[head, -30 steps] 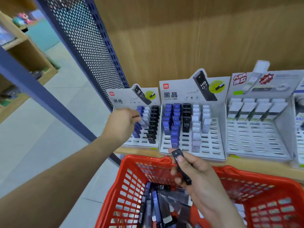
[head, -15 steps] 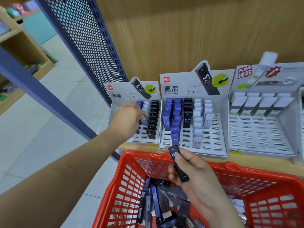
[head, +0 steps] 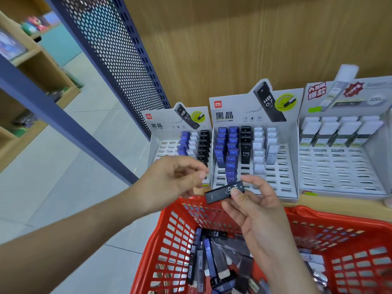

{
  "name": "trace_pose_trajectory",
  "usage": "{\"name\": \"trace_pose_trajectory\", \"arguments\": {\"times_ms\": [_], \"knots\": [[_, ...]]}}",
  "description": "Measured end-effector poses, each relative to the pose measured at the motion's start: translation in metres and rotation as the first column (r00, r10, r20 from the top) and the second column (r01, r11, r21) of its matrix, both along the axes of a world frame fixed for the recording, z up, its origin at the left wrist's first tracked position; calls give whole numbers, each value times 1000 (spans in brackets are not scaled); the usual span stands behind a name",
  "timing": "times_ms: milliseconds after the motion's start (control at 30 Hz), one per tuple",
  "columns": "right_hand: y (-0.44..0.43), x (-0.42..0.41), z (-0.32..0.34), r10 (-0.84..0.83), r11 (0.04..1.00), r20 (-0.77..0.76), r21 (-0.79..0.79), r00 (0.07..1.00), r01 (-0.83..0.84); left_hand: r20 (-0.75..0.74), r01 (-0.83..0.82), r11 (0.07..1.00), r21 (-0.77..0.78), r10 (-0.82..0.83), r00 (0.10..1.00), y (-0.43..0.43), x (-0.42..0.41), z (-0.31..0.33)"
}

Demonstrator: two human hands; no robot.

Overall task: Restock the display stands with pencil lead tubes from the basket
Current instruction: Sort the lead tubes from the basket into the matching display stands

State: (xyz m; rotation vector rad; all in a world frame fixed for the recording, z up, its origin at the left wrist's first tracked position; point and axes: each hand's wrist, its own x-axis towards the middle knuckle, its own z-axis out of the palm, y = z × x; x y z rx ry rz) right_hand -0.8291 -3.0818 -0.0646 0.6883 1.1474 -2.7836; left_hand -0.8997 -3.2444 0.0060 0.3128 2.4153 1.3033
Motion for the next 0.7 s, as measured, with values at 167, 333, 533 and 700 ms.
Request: {"name": "trace_pose_trajectory", "arguments": {"times_ms": [167,333,533,700], "knots": [[-6,1,4,-41,998,12,48,999,41,-18,63,996,-68,-64,998,-2,22,0],[-14,-1,3,6,992,4,126,1000,-6,96,23,999,30,-26,995,-1,24,-6],[-26,-3,5,144,962,-55,243,988,-127,95,-26,996,83,19,995,-7,21,-5],[-31,-3,0,196,888,-13,427,981,-172,118,-65,997,51,59,991,-22,11,-6]]}}
